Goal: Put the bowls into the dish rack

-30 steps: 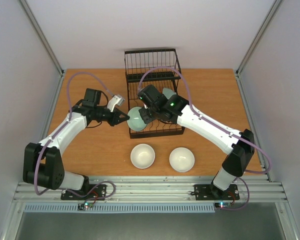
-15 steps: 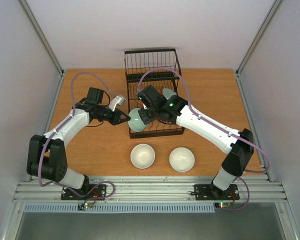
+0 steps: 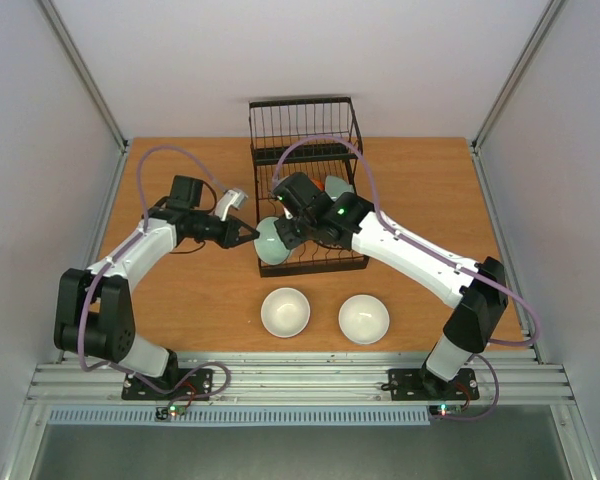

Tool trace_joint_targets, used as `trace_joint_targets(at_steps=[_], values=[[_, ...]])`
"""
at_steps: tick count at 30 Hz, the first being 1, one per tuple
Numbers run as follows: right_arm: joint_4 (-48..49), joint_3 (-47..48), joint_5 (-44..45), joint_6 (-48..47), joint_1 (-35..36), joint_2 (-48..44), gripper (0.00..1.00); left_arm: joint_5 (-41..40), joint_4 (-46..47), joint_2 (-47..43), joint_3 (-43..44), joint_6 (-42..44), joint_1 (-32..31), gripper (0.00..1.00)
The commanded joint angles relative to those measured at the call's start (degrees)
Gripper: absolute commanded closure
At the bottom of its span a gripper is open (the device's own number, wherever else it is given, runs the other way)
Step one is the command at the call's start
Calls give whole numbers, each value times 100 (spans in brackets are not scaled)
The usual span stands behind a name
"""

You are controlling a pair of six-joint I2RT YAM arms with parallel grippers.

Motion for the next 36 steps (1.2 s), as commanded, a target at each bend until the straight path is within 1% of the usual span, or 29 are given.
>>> trace_joint_targets(at_steps=[1,3,6,8,15,19,21,23,26,30,36], values=[[668,-91,20,-30,67,-45,82,1364,647,-15,-92,-19,82,100],[719,-133,64,-30,59,-72,77,1538,745,6,-127,-86,171,100],[751,-166,89,-26,59,-81,75,1640,788,50,-149,-138,232,99],[756,-166,142,-16,59,-74,72,1694,795,64,-153,-144,248,100],[901,-397,419,67,38,-351,39,1596,829,96,-178,-145,274,100],[1040,-726,-60,232,-42,-732,23,1579,847,89,-187,-149,324,100],[1143,-926,-303,338,-72,-932,16,1577,874,74,-196,-163,340,100],[1237,-1121,-387,421,-86,-1125,11,1584,887,69,-212,-161,353,100],[1422,-1446,-756,532,-164,-1354,8,1647,898,47,-215,-166,378,100],[1807,-1906,-1453,792,-325,-1541,7,1755,930,29,-228,-171,402,100],[2223,-2267,-1928,1037,-467,-1495,6,1952,982,-15,-263,-172,450,100]])
